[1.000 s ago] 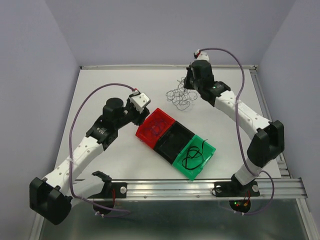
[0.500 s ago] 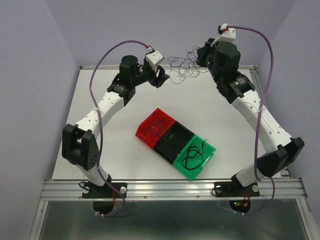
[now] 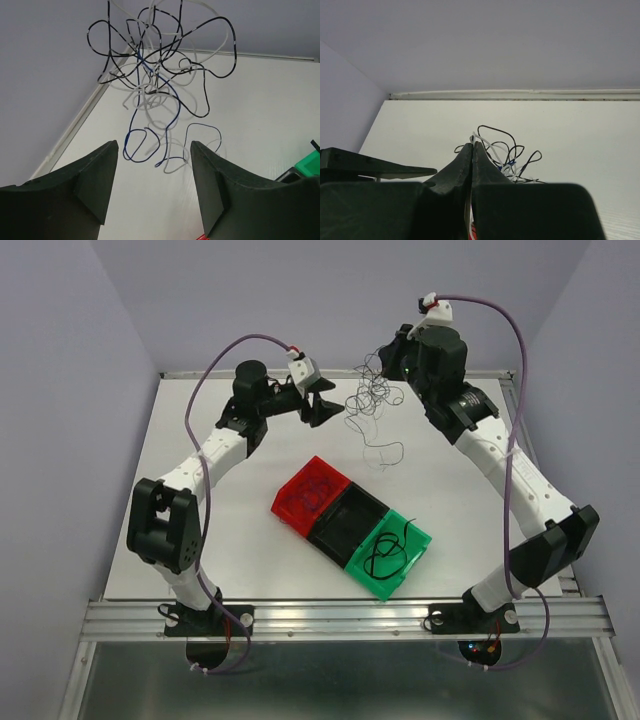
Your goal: Untangle the cables
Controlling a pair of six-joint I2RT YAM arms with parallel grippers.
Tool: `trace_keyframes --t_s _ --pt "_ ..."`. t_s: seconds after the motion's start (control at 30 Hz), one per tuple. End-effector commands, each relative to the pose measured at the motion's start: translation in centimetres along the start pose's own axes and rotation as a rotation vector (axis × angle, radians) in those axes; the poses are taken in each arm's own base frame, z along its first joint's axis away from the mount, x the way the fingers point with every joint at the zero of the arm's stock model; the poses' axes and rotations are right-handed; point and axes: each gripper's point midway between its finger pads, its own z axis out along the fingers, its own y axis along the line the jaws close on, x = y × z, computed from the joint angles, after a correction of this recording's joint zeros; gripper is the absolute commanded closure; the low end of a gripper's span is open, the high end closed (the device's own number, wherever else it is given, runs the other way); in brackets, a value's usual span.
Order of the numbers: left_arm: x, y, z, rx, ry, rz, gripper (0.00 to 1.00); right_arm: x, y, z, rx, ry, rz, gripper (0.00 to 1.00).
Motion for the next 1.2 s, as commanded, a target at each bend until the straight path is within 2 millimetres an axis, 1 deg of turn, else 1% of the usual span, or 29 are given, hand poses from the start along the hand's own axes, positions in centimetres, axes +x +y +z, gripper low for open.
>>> trace_keyframes --t_s 0.0,0.07,0.13,0.17,0.2,0.23,0.3,0.33,0.4,0.43,0.53,0.63,0.67,0.73,0.77,0.8,0.87,0.9,0.93,0.97,1.0,1.07,1.1,1.13,1.17 --pt "-1.3 0.1 0.5 0.012 -0.057 0.080 0.30 -0.4 1.4 -0.1 -0.072 -0.006 0.027 0.99" --pt "-0.5 1.0 0.9 -0.031 -0.043 0.090 0.31 -0.4 1.8 -0.2 -0.095 -0.001 0.030 1.00" --pt "0.3 1.6 1.2 -0.047 -0.033 0.090 0.32 -0.2 2.0 -0.1 -0.105 0.006 0.034 1.00" --pt "1.3 1.9 1.5 -0.052 -0.018 0.084 0.32 -0.2 2.2 -0.1 -0.115 0.010 0.032 1.00" --pt "2.0 2.0 1.7 -0.051 -0.010 0.078 0.32 -0.2 2.3 -0.1 -0.119 0.010 0.035 0.99" --pt "3.2 2.2 1.9 -0.049 0.007 0.063 0.32 -0.3 2.4 -0.2 -0.122 0.010 0.039 1.00" --pt "3.9 2.8 2.0 -0.079 0.013 0.054 0.32 -0.3 2.4 -0.2 -0.125 0.010 0.044 1.00" --pt "4.6 3.5 2.1 -0.113 0.024 0.046 0.33 -0.2 2.4 -0.3 -0.128 0.012 0.045 0.99" --pt "4.8 4.3 2.0 -0.147 0.019 0.050 0.33 -0.5 2.7 -0.5 -0.138 0.008 0.049 0.99" --pt "5.5 4.3 1.8 -0.151 0.023 0.027 0.33 -0.7 2.8 -0.7 -0.146 0.007 0.053 0.99" --pt "5.9 4.3 1.8 -0.146 0.023 0.024 0.34 -0.9 3.0 -0.8 -0.152 0.003 0.060 0.99" --pt "6.6 2.7 1.8 -0.063 0.023 0.023 0.36 -1.1 2.7 -1.0 -0.137 -0.006 0.067 1.00" --pt "6.4 1.8 1.8 -0.013 0.014 0.040 0.36 -1.2 2.6 -1.1 -0.130 -0.010 0.068 0.99" --pt "6.5 0.9 1.5 0.027 0.008 0.069 0.35 -1.6 2.4 -1.3 -0.119 -0.024 0.070 0.99" --pt "7.0 0.1 1.2 0.054 0.010 0.078 0.34 -1.6 2.1 -1.3 -0.109 -0.030 0.071 0.99" --pt "7.0 -0.2 1.1 0.064 0.004 0.106 0.34 -1.8 2.2 -1.5 -0.109 -0.036 0.075 0.99" --pt "7.4 -0.6 1.1 0.090 0.003 0.105 0.33 -2.1 1.9 -1.6 -0.098 -0.046 0.088 1.00" --pt "7.7 -0.7 1.2 0.097 0.005 0.100 0.33 -2.7 1.9 -1.9 -0.095 -0.066 0.101 1.00" --pt "7.8 -0.7 1.2 0.099 0.005 0.098 0.33 -2.9 1.8 -2.1 -0.084 -0.075 0.114 0.99" --pt "8.1 -0.6 1.3 0.104 0.008 0.093 0.33 -3.5 1.4 -2.2 -0.062 -0.102 0.137 1.00" --pt "8.2 -0.5 1.4 0.104 0.008 0.092 0.33 -3.1 0.9 -2.3 -0.046 -0.105 0.141 0.99" --pt "8.5 -0.5 1.4 0.104 0.012 0.096 0.33 -4.8 0.4 -3.2 -0.023 -0.175 0.173 1.00" --pt "8.4 -0.5 1.4 0.103 0.011 0.097 0.33 -4.1 0.1 -3.2 -0.017 -0.173 0.171 0.99" --pt "8.5 -0.6 1.5 0.108 0.011 0.095 0.33 -4.8 0.0 -3.8 -0.022 -0.196 0.179 1.00" --pt "8.7 -0.6 1.6 0.107 0.013 0.086 0.33 -5.2 0.2 -4.0 -0.035 -0.217 0.191 1.00"
